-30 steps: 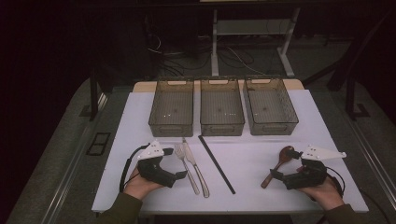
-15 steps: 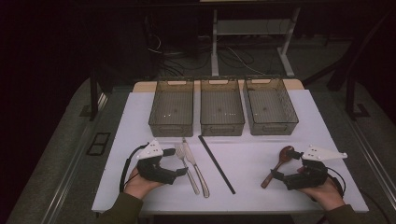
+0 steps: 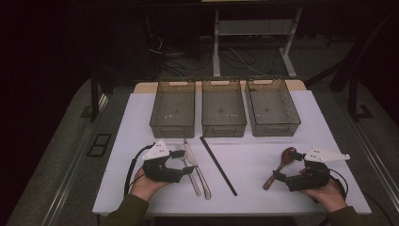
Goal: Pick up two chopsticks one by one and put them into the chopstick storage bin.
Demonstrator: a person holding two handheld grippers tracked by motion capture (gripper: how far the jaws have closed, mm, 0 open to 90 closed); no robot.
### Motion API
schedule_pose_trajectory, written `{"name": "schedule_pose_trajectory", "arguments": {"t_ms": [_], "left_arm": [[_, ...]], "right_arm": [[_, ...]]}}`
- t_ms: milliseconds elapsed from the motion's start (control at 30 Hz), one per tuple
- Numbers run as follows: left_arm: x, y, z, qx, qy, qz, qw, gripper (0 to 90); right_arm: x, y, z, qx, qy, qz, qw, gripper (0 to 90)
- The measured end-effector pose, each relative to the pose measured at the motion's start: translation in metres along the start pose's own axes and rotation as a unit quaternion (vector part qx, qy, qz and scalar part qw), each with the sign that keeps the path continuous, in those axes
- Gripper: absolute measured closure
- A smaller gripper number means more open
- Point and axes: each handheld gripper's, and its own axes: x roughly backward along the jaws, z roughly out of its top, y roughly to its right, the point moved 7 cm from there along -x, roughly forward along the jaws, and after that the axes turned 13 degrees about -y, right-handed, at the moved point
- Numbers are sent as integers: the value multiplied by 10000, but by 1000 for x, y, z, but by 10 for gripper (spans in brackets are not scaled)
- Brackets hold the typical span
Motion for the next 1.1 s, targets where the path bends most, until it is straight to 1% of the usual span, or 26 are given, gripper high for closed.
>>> {"name": "schedule_pose_trajectory", "arguments": {"t_ms": [67,200,233,300,333,367,400,433,467,500,533,567,600,733,767,800,900,967,1100], "left_arm": [[-2,2,1,3,-11,-10,10000,360],[-7,4,2,-59,-100,-7,9999,386],[-8,5,3,-72,-99,-8,9999,420],[-8,6,5,-74,-59,-15,10000,435],[-9,7,6,-102,-53,-21,9999,474],[-9,8,7,-129,-59,-26,9999,474],[-10,10,8,-156,-76,-41,9998,521],[-11,11,8,-168,-91,-65,9998,521],[-13,13,9,-175,-99,-96,9998,545],[-14,14,9,-209,-134,-129,9996,595],[-16,16,10,-244,-153,-162,9995,595],[-18,18,11,-281,-176,-184,9993,641],[-20,20,11,-287,-198,-233,9991,641],[-29,25,14,-369,-310,-371,9981,743],[-30,26,14,-373,-353,-383,9979,792],[-32,27,15,-372,-357,-405,9978,792],[-38,31,16,-445,-427,-504,9968,877],[-42,34,17,-474,-451,-551,9963,883],[-54,40,18,-624,-637,-645,9939,883]], "right_arm": [[-1,0,0,11,0,4,10000,1],[-1,0,1,9,20,16,10000,1],[-2,0,1,4,14,5,10000,0],[-2,1,1,-4,24,4,10000,1],[-1,1,1,-30,31,2,10000,0],[-1,1,1,-30,31,2,10000,0],[-1,1,1,-1,30,-7,10000,0],[-1,1,1,-1,30,-7,10000,0],[-1,1,0,-8,23,-4,10000,0],[-1,1,0,-8,22,-5,10000,0],[-1,1,0,-8,22,-5,10000,0],[-2,1,0,-1,22,4,10000,1],[-2,1,0,-1,22,4,10000,1],[-2,1,0,-29,15,9,10000,0],[-2,1,0,-33,21,8,10000,0],[-2,1,0,-33,21,8,10000,0],[-2,1,0,-30,10,-1,10000,1],[-2,1,0,-20,10,-4,10000,0],[-2,1,0,-19,6,-11,10000,0]]}}
